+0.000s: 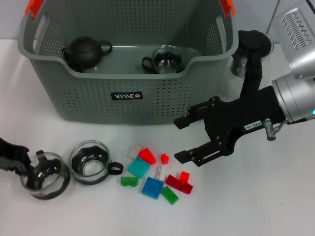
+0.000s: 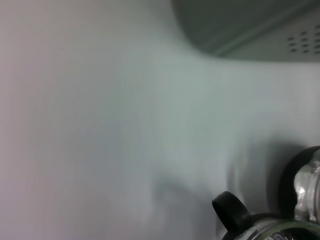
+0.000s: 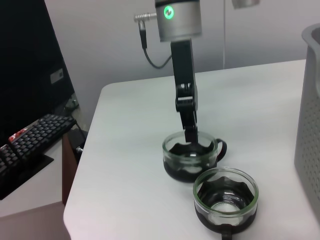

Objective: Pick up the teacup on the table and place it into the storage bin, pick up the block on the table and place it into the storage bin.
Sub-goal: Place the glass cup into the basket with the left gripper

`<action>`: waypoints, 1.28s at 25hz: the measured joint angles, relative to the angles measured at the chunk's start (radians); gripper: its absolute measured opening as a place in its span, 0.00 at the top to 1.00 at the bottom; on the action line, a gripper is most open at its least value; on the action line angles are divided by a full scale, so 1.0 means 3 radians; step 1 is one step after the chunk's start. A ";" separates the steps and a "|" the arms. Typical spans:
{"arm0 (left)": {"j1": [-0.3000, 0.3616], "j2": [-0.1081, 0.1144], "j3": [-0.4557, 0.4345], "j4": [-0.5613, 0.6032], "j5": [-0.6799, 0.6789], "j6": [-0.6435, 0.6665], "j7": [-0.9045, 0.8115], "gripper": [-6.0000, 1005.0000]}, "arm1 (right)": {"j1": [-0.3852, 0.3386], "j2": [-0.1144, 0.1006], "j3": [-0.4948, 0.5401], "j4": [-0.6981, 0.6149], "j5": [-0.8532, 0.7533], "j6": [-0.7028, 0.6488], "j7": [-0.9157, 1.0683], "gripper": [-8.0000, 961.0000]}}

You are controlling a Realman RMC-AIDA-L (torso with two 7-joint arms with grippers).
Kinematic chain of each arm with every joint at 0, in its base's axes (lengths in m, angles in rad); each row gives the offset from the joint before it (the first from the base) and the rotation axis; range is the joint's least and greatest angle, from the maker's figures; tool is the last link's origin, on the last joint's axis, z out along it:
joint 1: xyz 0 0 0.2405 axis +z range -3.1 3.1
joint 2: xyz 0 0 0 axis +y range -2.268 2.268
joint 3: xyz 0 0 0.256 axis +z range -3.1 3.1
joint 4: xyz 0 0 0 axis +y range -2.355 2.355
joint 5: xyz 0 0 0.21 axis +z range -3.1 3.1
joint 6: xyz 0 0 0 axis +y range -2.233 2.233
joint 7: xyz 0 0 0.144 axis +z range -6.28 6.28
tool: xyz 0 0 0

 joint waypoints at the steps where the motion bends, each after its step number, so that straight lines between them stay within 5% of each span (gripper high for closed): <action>1: 0.0000 0.0000 -0.0027 0.0058 0.0000 0.0046 0.0010 0.91 | 0.0000 0.0000 0.0001 0.0000 0.0000 0.0000 0.0000 0.13; 14: 0.0001 0.0020 -0.0731 0.0769 -0.0584 0.0804 0.0238 0.91 | 0.0013 0.0014 0.0003 0.0005 0.0010 -0.0017 -0.0001 0.13; 32: -0.0003 0.0335 -0.0844 0.0783 -0.2211 0.0892 -0.0008 0.91 | 0.0047 0.0026 0.0049 0.0092 0.0026 -0.0022 0.0073 0.13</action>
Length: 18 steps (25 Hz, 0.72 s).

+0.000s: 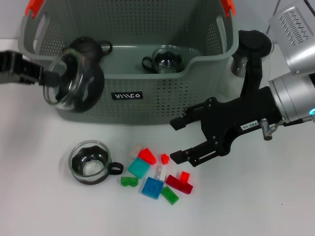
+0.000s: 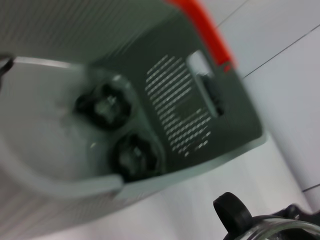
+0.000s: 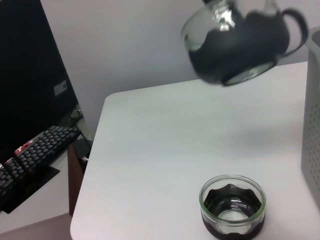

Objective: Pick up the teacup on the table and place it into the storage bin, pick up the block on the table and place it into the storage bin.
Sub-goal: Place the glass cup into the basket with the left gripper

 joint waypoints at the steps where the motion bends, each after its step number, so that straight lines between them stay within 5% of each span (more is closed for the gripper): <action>1: 0.0000 0.0000 0.0000 0.0000 0.0000 0.0000 0.0000 0.91 | 0.0002 0.0002 0.0002 0.0001 0.0000 -0.0001 0.0001 0.13; 6: -0.0106 0.0027 -0.0017 -0.0130 0.0004 -0.0190 0.0096 0.91 | 0.0010 0.0004 -0.0001 0.0004 -0.0003 -0.0002 0.0003 0.13; 18: -0.0525 0.0212 0.0080 -0.1130 0.0038 -0.1172 0.0578 0.90 | 0.0031 -0.0042 0.0006 0.0127 -0.0007 -0.0106 0.0069 0.13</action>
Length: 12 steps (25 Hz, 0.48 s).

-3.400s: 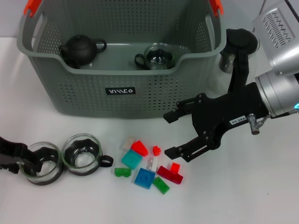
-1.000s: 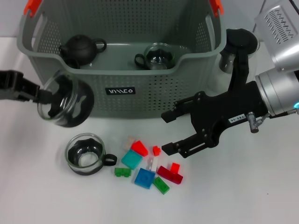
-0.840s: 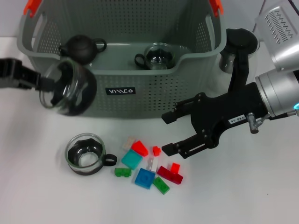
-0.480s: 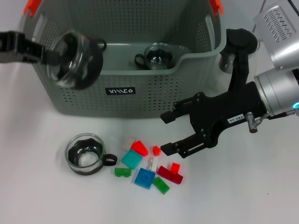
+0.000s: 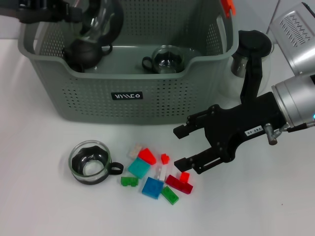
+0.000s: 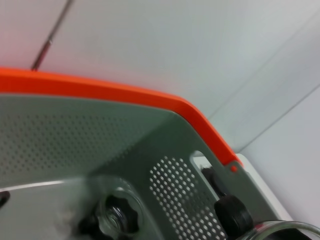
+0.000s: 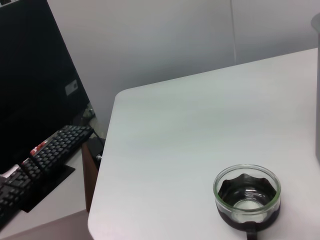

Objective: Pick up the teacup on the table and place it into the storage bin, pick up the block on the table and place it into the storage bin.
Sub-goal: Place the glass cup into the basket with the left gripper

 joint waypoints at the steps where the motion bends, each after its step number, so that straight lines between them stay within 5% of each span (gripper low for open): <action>1: -0.0026 0.0007 0.0041 -0.0059 0.0010 -0.0089 0.0027 0.90 | 0.0000 0.0000 0.0000 0.0001 0.0000 -0.0006 0.0008 0.13; 12: -0.0213 -0.0019 0.0562 -0.0390 0.0163 -0.0931 0.0145 0.90 | 0.0034 -0.0013 0.0002 0.0085 -0.0014 -0.0336 0.0055 0.13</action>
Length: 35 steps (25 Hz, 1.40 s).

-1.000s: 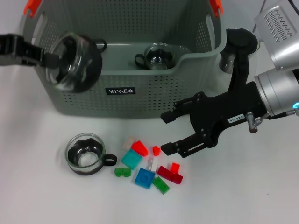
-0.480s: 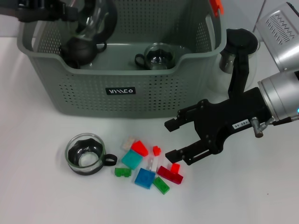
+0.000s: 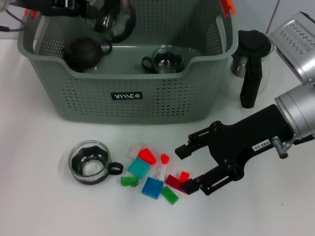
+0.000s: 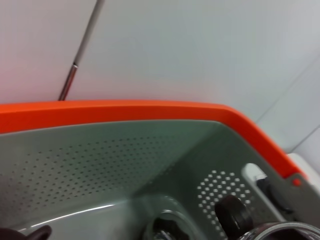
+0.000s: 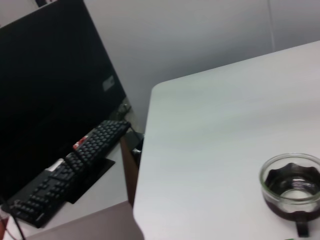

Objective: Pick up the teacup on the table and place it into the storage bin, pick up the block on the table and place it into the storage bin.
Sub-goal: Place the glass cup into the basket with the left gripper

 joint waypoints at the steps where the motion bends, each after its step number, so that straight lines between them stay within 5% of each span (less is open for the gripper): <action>1: -0.0005 -0.0008 0.0065 -0.0034 0.0000 -0.0086 0.0006 0.90 | 0.0001 -0.0002 0.0008 0.0001 0.0000 -0.0031 0.0005 0.13; 14: -0.0055 -0.0193 0.0719 -0.0359 0.0031 -0.0988 0.0070 0.90 | 0.0008 -0.0013 0.0041 0.0002 -0.0001 -0.0183 0.0049 0.13; 25: -0.0109 -0.0330 0.0759 -0.0435 0.0425 -0.1123 0.0058 0.89 | 0.0001 -0.0013 0.0039 0.0002 -0.0001 -0.0182 0.0049 0.13; 35: -0.0133 -0.0337 0.0764 -0.0440 0.0434 -0.1135 0.0066 0.89 | 0.0001 -0.0014 0.0039 0.0002 -0.0001 -0.0163 0.0049 0.13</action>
